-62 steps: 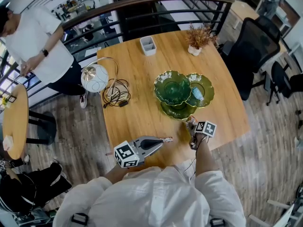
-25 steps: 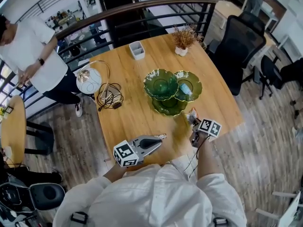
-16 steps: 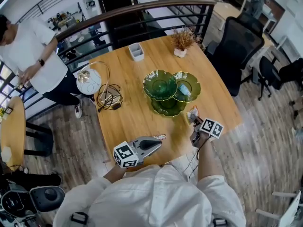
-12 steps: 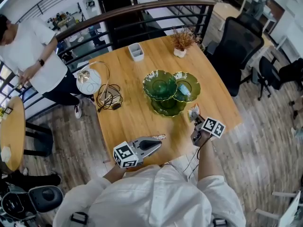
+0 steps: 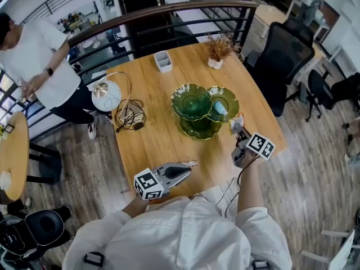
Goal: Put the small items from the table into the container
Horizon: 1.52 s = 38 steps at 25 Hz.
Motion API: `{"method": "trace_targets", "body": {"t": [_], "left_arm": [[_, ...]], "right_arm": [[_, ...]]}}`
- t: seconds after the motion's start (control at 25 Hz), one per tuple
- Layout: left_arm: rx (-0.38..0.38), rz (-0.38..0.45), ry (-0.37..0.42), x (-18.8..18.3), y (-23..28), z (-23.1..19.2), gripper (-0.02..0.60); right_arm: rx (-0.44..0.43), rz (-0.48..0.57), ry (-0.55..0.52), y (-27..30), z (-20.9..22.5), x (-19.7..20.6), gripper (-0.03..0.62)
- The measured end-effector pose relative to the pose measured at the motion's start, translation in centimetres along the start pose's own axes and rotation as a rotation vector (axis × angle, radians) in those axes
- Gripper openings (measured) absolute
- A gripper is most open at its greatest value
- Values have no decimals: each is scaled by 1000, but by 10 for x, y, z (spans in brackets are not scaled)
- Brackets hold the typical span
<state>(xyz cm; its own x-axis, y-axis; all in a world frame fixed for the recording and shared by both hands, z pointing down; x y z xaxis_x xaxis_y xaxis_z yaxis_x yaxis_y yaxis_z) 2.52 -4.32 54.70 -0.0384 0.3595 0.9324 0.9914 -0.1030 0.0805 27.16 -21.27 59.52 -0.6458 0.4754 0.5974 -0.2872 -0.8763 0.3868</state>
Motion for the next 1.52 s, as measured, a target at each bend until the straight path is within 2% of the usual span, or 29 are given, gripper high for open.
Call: {"method": "trace_targets", "body": {"t": [0.64,1.28,1.52], "left_arm": [[-22,4,-10,1,-3,-7,9],[-45,1,-23,0,-7,-14,8],[-58,4,-24,-1,-11,-19,8]], "right_arm": [[25,-41,-108,49,-11,-48,64],[43,-131,-183,93,-22,-62,65],[45,-129,-184,100,-22,-61,66]]}}
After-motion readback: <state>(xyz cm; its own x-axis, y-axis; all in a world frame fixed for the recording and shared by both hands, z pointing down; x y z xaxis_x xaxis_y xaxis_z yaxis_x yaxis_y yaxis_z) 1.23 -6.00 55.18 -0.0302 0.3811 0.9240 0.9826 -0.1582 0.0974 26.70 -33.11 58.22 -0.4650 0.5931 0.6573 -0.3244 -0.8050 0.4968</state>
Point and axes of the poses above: the fingertips, and each gripper's own axes: y forward along the fingers, z to its right, x out of its underside, the point moved 1 cm from there along -y, backward along the fingers, and after that the axes turned 3 degrees about x, right-handed, at the moved point
